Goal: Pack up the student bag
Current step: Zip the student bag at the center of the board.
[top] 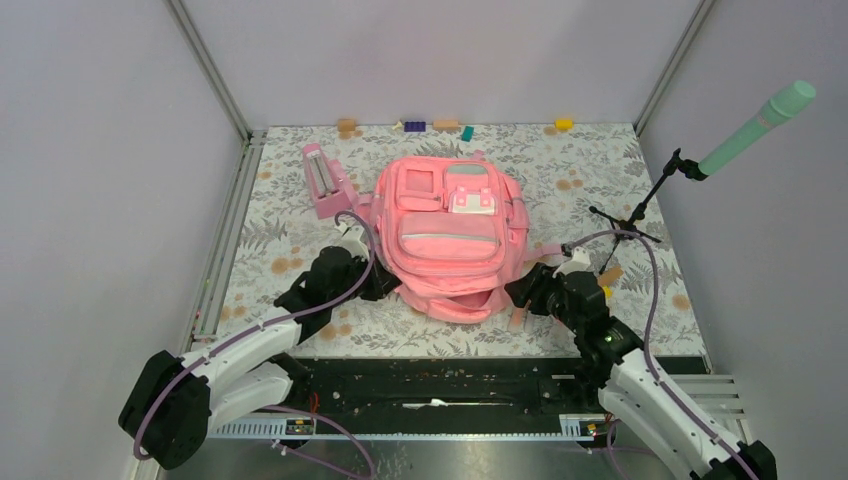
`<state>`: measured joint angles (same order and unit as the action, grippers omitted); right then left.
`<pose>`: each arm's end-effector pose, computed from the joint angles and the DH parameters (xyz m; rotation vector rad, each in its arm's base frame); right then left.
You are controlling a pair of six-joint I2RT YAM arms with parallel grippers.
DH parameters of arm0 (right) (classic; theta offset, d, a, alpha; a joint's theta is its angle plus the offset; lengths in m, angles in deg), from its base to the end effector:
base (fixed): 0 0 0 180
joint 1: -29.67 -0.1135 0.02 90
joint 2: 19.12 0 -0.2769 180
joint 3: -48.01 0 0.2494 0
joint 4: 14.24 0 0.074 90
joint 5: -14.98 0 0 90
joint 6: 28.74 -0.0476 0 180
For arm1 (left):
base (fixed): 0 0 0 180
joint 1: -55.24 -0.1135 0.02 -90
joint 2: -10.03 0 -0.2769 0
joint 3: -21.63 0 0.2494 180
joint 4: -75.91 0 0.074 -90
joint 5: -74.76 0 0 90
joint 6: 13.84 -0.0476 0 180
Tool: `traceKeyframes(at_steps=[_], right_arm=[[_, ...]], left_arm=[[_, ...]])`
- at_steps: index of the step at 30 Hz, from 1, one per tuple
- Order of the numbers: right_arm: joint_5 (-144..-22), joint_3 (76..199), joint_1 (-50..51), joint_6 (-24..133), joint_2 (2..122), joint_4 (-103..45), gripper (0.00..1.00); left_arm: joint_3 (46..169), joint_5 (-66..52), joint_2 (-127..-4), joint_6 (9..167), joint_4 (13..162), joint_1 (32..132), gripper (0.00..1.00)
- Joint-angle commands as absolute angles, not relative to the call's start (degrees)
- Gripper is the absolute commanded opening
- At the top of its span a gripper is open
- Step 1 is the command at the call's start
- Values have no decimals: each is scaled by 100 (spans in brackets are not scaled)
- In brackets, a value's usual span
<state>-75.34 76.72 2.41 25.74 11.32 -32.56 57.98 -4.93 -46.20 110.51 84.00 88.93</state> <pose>0.1286 0.0666 0.2046 0.1396 1.9871 0.7306 0.1678 -0.1221 0.2022 0.1056 2.1779 -0.8952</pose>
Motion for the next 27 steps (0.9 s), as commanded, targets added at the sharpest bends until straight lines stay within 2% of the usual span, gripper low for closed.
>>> traceKeyframes(at_steps=[1, 5, 16, 17, 18, 21, 22, 24, 27], right_arm=[[-8065, 7389, 177, 1681, 1658, -2492, 61], [-8181, 7143, 65, 1246, 2121, -1722, 66], [-7537, 7090, -720, 675, 3095, -946, 66], [-7395, 7083, -772, 631, 3204, -835, 62], [-7345, 7066, -820, 580, 3311, -696, 53], [-7218, 7010, -918, 372, 3609, -286, 18], [-7177, 6998, -957, 315, 3688, -167, 12], [-7077, 6989, -1043, 222, 3859, 36, 2], [-6862, 6965, -1171, 87, 3983, 241, 0]], left_arm=[[6011, -366, -4546, 11022, 7991, 8846, 0], [6042, -402, -4520, 10943, 8101, 8846, 0], [6129, -427, -4586, 10848, 8244, 8846, 0], [6130, -420, -4594, 10846, 8241, 8846, 0], [6130, -425, -4609, 10848, 8244, 8844, 0], [6122, -433, -4633, 10857, 8311, 8846, 0], [6117, -449, -4625, 10871, 8329, 8846, 0], [6072, -495, -4594, 10940, 8337, 8846, 0], [5973, -535, -4496, 11102, 8327, 8855, 0]])
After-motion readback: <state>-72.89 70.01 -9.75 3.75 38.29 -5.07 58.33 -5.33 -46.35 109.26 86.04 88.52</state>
